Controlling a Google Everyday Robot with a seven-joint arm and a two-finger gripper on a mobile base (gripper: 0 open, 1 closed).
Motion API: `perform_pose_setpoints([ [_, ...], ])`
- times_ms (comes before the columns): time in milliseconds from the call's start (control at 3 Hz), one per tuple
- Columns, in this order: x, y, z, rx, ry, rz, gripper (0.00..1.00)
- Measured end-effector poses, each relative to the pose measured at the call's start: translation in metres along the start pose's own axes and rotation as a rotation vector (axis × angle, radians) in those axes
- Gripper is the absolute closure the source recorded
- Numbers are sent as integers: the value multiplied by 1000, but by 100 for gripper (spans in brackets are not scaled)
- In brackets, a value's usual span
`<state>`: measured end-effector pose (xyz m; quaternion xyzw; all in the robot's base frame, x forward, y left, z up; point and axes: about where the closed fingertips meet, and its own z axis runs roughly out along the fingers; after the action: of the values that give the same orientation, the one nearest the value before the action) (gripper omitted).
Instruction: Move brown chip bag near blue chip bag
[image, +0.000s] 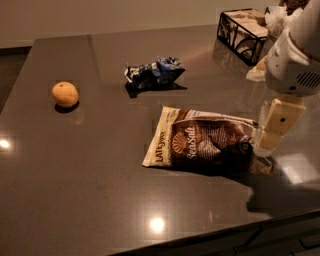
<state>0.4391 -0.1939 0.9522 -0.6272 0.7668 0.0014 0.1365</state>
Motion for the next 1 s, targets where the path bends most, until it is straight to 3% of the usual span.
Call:
perform_pose_setpoints([
  [667, -4, 31, 65, -173, -10, 10, 0],
  [1000, -18, 33, 76, -189, -5, -3, 18],
])
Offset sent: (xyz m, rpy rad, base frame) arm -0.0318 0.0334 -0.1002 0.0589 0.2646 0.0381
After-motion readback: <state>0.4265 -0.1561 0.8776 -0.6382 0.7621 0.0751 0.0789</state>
